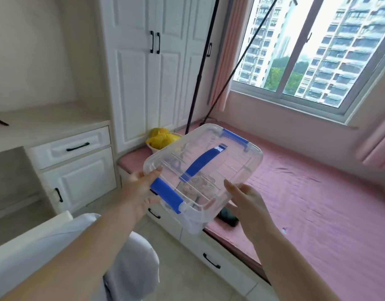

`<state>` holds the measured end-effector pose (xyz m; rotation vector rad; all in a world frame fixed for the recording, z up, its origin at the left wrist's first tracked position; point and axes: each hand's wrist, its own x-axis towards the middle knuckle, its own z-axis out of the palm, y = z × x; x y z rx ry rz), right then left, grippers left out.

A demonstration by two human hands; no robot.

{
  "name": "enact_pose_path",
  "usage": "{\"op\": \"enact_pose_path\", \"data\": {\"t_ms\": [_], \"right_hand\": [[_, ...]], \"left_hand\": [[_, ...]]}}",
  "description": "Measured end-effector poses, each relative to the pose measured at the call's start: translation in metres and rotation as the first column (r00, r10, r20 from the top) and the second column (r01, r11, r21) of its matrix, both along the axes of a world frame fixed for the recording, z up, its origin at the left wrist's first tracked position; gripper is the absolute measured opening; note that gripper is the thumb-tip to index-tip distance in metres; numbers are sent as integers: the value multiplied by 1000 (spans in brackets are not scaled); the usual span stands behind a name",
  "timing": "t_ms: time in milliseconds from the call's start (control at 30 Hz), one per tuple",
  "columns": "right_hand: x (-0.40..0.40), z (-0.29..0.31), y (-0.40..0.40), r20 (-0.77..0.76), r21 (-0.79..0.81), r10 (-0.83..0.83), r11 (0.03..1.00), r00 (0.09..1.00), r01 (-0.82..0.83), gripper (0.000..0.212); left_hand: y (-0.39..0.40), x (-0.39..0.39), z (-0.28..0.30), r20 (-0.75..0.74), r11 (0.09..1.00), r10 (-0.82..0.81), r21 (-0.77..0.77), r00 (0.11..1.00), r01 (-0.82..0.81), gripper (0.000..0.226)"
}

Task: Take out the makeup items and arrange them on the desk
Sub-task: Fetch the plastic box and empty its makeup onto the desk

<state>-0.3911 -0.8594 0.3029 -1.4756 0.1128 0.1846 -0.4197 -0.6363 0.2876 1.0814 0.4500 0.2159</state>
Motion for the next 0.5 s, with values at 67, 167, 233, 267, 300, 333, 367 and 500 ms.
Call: {"op": "enact_pose_path", "data": {"t_ms": [67, 167, 233, 267, 300, 333, 367, 500], "right_hand": [[36, -6, 1, 9, -8, 8, 1000, 1000, -8, 37], [91, -14, 10, 2, -34, 35, 999, 999, -35, 38], [125, -23, 22, -8, -62, 67, 996, 998, -67, 38], [135, -24, 27, -9, -69, 84, 994, 996, -84, 38], [151, -28, 33, -26, -73, 112, 991, 993, -113, 38], [172, -34, 44, -42, -77, 152, 985, 987, -155, 37], [189, -40, 53, -49, -76, 183, 980, 982, -186, 36], [256, -63, 101, -70, -88, 332, 937, 941, -337, 40]], "left_hand": [[1, 37, -8, -20, 1000, 13, -19, 1000, -14, 30], [10, 88, -19, -58, 998, 39, -54, 998, -42, 20], [21, 114, -26, -79, 994, 76, -72, 994, -82, 18], [24, 121, -26, -93, 993, 96, -66, 991, -103, 20], [30, 132, -30, -106, 990, 122, -61, 987, -129, 24], [40, 146, -35, -126, 985, 160, -50, 979, -167, 28], [48, 155, -39, -142, 980, 187, -45, 972, -195, 29], [86, 195, -55, -187, 947, 315, -4, 931, -321, 14]]}}
